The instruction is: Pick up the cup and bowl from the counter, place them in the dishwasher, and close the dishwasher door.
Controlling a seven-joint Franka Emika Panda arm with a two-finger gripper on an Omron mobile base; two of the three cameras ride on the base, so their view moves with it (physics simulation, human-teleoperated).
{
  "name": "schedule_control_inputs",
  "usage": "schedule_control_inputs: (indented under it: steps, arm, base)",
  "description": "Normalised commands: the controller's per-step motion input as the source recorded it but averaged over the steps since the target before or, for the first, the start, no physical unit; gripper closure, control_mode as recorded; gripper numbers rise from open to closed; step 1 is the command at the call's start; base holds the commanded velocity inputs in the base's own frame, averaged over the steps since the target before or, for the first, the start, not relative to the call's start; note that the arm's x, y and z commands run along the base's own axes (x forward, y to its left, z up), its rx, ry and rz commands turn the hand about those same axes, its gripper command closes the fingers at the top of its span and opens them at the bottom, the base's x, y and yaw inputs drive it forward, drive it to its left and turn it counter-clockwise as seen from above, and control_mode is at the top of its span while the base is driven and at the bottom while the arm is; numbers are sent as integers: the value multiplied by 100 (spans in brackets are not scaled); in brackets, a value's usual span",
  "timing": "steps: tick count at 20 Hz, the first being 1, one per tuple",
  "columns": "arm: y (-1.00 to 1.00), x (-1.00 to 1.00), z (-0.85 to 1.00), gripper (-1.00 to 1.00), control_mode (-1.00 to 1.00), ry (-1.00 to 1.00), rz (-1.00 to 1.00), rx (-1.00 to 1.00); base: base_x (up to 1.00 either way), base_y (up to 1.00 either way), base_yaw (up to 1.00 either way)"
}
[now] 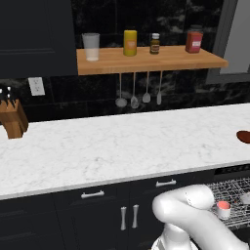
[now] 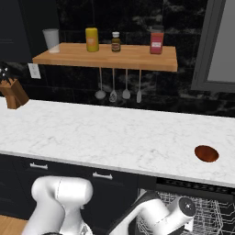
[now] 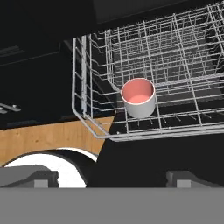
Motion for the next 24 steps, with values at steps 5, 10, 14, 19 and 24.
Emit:
schedule_control_inputs:
  steps: [5,10,14,19,24]
  arm:
    - [-10,-59,100,-100,-100,0,-11,-5]
    - [-38,-18,100,-100,-100,3,-8,-9]
    - [-72,0,100,-100,-100,2,0,-5]
    - [-70,27,92,-100,-100,4,0,-1]
    - [-52,83,70,-100,-100,7,0,0]
  base:
    - [0,0,0]
    - [0,0,0]
    - [0,0,0]
    - [0,0,0]
    - [0,0,0]
